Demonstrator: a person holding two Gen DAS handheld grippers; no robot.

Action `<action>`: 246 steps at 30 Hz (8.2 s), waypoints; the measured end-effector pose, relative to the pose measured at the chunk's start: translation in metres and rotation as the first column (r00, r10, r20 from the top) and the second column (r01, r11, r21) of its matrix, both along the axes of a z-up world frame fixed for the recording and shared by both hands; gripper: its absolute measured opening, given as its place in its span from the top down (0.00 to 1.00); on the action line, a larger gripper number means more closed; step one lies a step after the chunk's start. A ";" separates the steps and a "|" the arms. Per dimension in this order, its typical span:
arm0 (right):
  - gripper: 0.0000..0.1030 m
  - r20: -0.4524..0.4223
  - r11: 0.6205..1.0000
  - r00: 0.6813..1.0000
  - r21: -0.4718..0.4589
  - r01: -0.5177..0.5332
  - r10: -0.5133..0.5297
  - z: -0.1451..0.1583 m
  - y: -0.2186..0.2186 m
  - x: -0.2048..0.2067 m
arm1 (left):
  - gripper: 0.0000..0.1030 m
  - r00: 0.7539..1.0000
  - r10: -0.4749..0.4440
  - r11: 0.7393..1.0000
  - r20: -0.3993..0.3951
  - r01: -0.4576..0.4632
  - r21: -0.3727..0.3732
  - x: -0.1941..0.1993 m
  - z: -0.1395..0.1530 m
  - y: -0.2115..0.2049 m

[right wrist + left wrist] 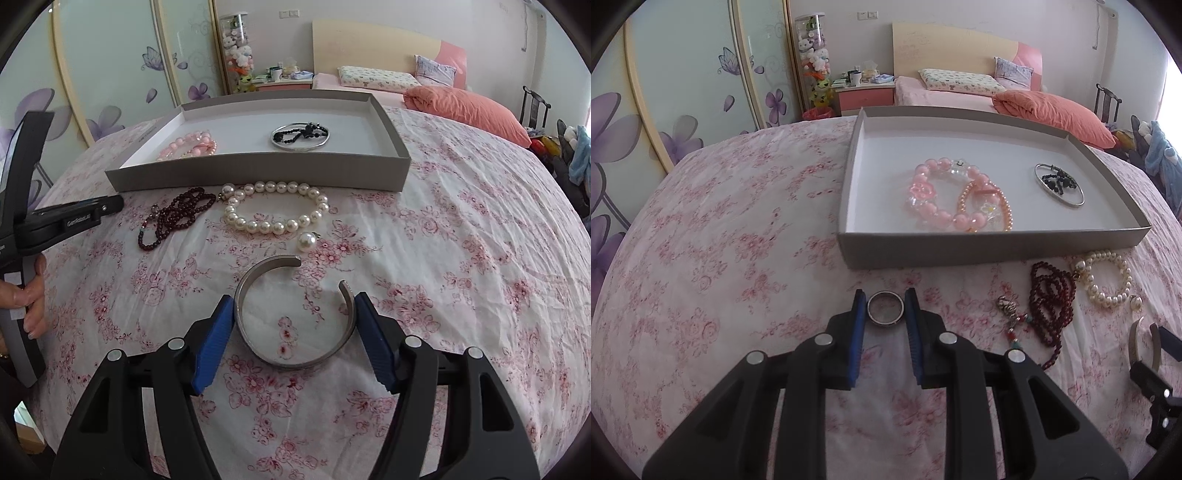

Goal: Organize jewelry
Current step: 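Grasp the silver cuff bangle with the right tool while the left tool grasps the small silver ring, then carry the cuff and ring over the white tray and open both tools, then grasp a pearl stud earring with the right tool while the left tool grasps the dark red bead bracelet, then carry the pearl stud and red bead bracelet into the tray and open both tools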

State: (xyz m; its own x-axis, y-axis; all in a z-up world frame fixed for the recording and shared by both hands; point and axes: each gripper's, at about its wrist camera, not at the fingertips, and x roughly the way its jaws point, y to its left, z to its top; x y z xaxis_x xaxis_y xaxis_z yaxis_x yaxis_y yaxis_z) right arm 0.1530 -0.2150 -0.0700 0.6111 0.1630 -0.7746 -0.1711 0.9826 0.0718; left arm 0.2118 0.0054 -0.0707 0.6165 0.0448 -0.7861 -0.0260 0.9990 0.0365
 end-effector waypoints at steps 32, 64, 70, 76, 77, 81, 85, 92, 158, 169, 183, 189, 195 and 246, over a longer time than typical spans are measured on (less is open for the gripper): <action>0.36 0.391 1.000 0.920 -0.008 -0.019 0.021 0.065 0.014 -0.012 | 0.79 0.910 -0.003 0.998 0.415 -0.022 0.054 -0.094 0.079 -0.011; 0.36 0.634 0.999 0.772 -0.041 -0.016 0.038 0.101 0.017 0.008 | 0.79 0.854 -0.020 0.997 0.519 -0.021 0.073 -0.058 0.108 -0.034; 0.36 0.632 0.999 0.774 -0.041 -0.014 0.037 0.100 0.014 0.026 | 0.79 0.858 -0.025 0.997 0.513 -0.017 0.076 -0.037 0.105 -0.036; 0.36 0.584 0.998 0.810 -0.049 -0.035 0.057 0.086 0.016 0.055 | 0.79 0.879 -0.036 0.998 0.475 0.006 0.065 -0.001 0.090 -0.042; 0.36 0.572 0.998 0.818 -0.052 -0.038 0.061 0.083 0.017 0.060 | 0.79 0.884 -0.037 0.998 0.466 0.008 0.063 0.006 0.087 -0.042; 0.36 0.505 0.997 0.860 -0.060 -0.055 0.078 0.068 0.019 0.082 | 0.79 0.906 -0.040 0.998 0.422 0.018 0.056 0.032 0.073 -0.043; 0.36 0.442 0.995 0.892 -0.069 -0.071 0.094 0.056 0.023 0.101 | 0.79 0.920 -0.057 0.998 0.388 0.037 0.059 0.054 0.059 -0.046; 0.34 0.352 0.994 0.930 -0.060 -0.090 0.106 0.044 0.026 0.122 | 0.58 0.943 -0.076 0.997 0.324 0.074 0.018 0.081 0.041 -0.048; 0.84 0.010 0.999 0.999 0.005 -0.036 0.036 0.004 -0.018 0.037 | 0.31 0.950 -0.288 0.953 0.123 0.297 -0.060 -0.026 0.018 -0.068; 0.84 0.005 0.999 1.000 0.034 -0.031 0.031 0.005 -0.023 0.036 | 0.35 0.952 -0.305 0.952 0.008 0.305 -0.020 0.001 -0.006 -0.095; 0.84 0.004 0.999 0.999 0.033 -0.033 0.033 0.005 -0.022 0.037 | 0.90 0.976 -0.216 0.975 -0.009 0.216 0.058 -0.008 -0.003 -0.056; 0.84 0.006 0.999 0.999 0.019 -0.042 0.042 0.004 -0.017 0.037 | 0.89 0.983 -0.185 0.981 -0.009 0.185 0.064 -0.024 -0.003 -0.031; 0.84 0.008 0.999 0.999 0.004 -0.038 0.038 0.003 -0.014 0.037 | 0.89 0.983 -0.181 0.981 -0.005 0.181 0.077 -0.027 -0.003 -0.032; 0.84 0.478 0.999 0.878 0.036 -0.041 0.018 0.102 0.007 -0.005 | 0.91 0.922 -0.055 0.998 0.384 0.049 0.025 -0.082 0.092 -0.021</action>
State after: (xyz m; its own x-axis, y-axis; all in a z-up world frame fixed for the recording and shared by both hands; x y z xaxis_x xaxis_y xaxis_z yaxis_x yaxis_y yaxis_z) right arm 0.1478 -0.2081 0.0323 0.8991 0.2136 -0.3821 -0.2243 0.9744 0.0170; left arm 0.1300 -0.0154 0.0216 0.8730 0.0139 -0.4875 0.0113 0.9987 0.0488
